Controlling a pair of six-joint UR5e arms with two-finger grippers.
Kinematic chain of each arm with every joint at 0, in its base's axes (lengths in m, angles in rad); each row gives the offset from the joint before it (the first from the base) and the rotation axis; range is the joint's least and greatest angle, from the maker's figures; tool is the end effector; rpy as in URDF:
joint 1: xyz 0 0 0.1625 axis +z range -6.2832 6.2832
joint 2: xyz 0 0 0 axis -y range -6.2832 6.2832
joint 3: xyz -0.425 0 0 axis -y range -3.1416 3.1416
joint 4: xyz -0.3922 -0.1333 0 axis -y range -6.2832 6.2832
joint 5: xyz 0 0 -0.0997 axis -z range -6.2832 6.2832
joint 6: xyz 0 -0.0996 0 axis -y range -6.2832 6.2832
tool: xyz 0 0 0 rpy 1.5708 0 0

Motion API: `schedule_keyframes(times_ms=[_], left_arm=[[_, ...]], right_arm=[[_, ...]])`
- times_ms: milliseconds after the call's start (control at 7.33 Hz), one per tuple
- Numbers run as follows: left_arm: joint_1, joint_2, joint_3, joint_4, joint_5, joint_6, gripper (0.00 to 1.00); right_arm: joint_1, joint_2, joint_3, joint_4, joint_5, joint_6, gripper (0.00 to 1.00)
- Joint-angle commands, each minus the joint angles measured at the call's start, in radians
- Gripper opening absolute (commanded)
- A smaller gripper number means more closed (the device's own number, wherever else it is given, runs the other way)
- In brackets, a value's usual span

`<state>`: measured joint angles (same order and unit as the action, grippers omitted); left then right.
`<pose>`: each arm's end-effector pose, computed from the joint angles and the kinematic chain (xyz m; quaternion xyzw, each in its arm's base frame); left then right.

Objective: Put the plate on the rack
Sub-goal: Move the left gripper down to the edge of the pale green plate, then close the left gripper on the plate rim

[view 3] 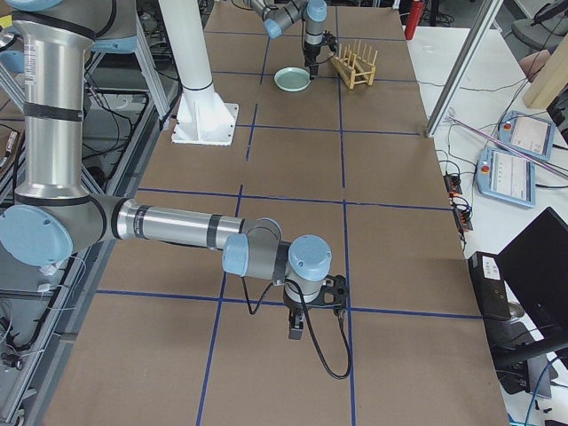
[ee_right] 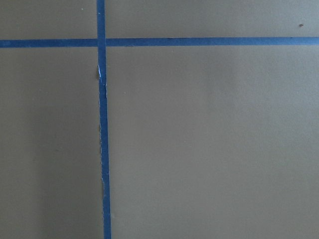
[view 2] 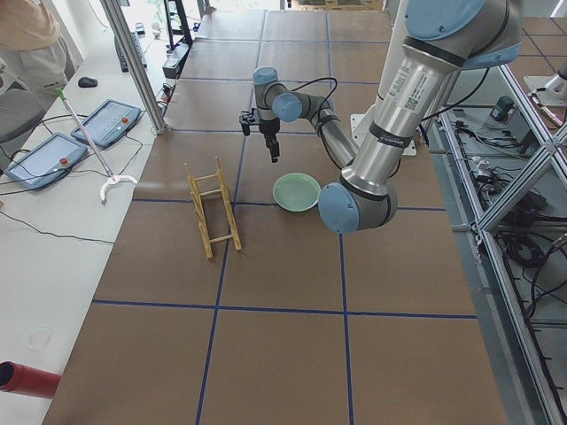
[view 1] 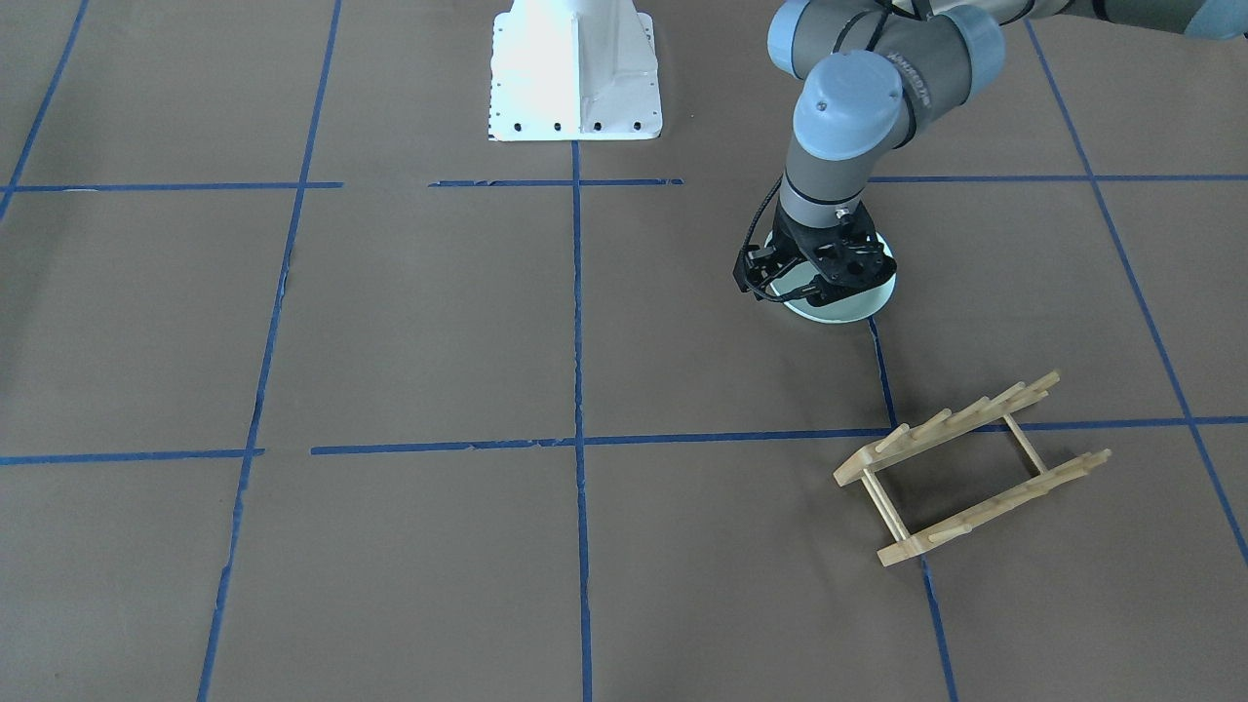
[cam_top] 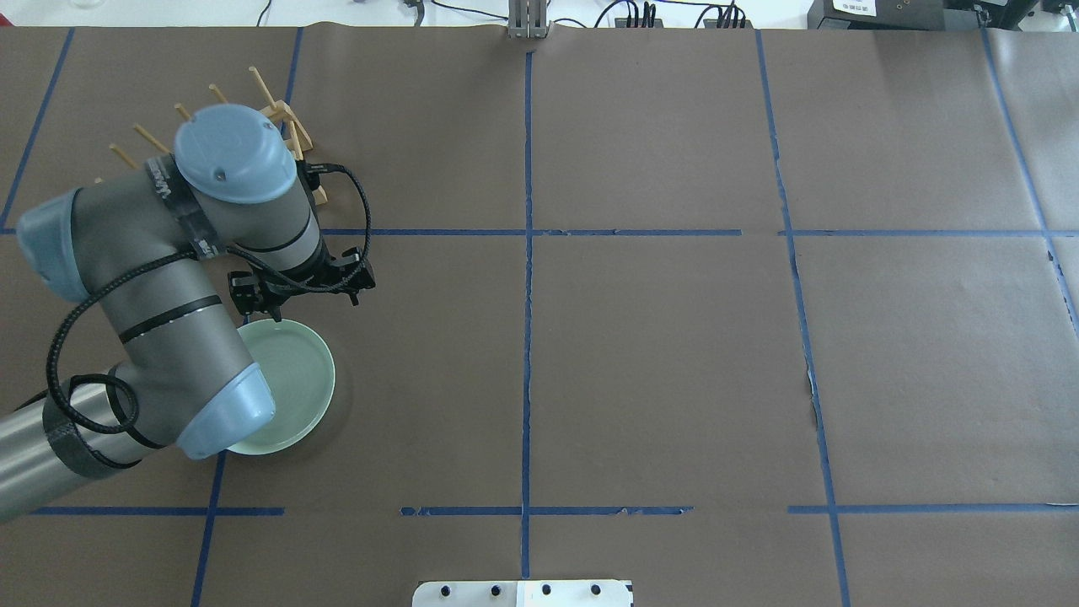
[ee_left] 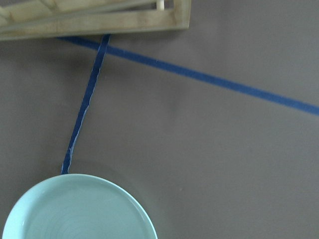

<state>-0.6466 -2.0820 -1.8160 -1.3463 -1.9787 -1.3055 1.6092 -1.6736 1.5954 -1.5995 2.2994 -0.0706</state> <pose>0.4427 -0.4517 0.2922 -0.0621 0.3171 -0.1268 0.9378 0.0838 -0.4357 0.7004 -0.0305 -0.3580 0.0040 0.9332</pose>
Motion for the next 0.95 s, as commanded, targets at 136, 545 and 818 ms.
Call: schedule_keyframes(times_ms=[136,545,818], left_arm=[[0.058,0.029,0.082,-0.166,0.011,-0.058,0.93],[0.058,0.074,0.073,-0.182,0.011,0.022,0.77],[0.059,0.075,0.083,-0.195,0.011,0.022,0.66]], right_arm=[[0.0,0.0,0.0,0.0,0.0,0.0,1.0],[0.0,0.0,0.0,0.001,0.0,0.0,1.0],[0.0,0.0,0.0,0.001,0.0,0.0,1.0]])
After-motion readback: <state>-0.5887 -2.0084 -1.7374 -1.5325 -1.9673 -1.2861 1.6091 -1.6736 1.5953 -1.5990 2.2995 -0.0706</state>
